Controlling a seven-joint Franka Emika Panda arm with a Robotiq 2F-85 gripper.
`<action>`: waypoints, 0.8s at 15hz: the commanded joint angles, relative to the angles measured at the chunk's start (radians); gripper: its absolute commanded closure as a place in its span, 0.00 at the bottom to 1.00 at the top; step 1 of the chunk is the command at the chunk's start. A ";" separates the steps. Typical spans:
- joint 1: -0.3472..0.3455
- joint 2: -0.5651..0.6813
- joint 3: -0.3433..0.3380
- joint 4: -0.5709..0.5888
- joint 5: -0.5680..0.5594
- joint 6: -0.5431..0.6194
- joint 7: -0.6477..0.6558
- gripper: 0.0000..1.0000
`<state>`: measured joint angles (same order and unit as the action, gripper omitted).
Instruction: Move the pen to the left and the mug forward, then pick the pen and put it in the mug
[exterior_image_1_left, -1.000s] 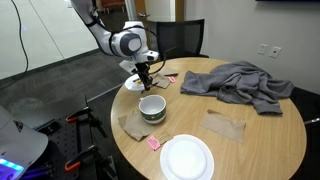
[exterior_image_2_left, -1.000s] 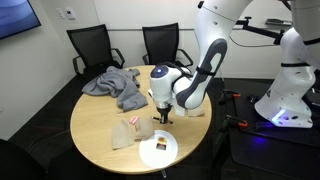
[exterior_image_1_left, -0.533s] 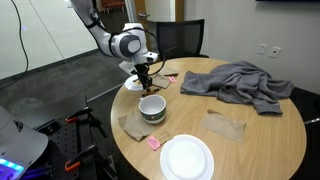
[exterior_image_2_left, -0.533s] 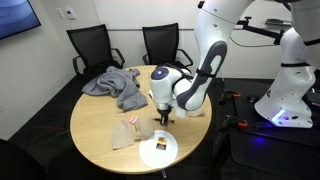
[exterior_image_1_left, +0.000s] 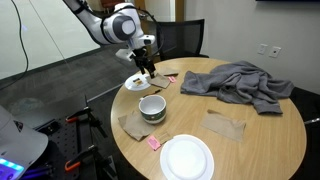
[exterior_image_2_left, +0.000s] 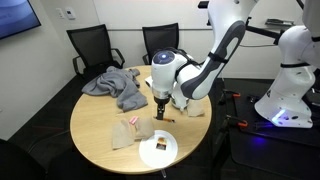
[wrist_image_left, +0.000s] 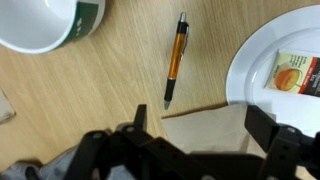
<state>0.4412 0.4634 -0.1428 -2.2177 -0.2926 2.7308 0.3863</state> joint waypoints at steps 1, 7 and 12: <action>0.011 -0.127 -0.016 -0.069 -0.088 -0.014 0.031 0.00; -0.063 -0.257 0.005 -0.123 -0.240 0.000 -0.004 0.00; -0.138 -0.303 0.049 -0.143 -0.184 -0.028 0.031 0.00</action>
<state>0.3489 0.2158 -0.1332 -2.3207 -0.4992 2.7293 0.3847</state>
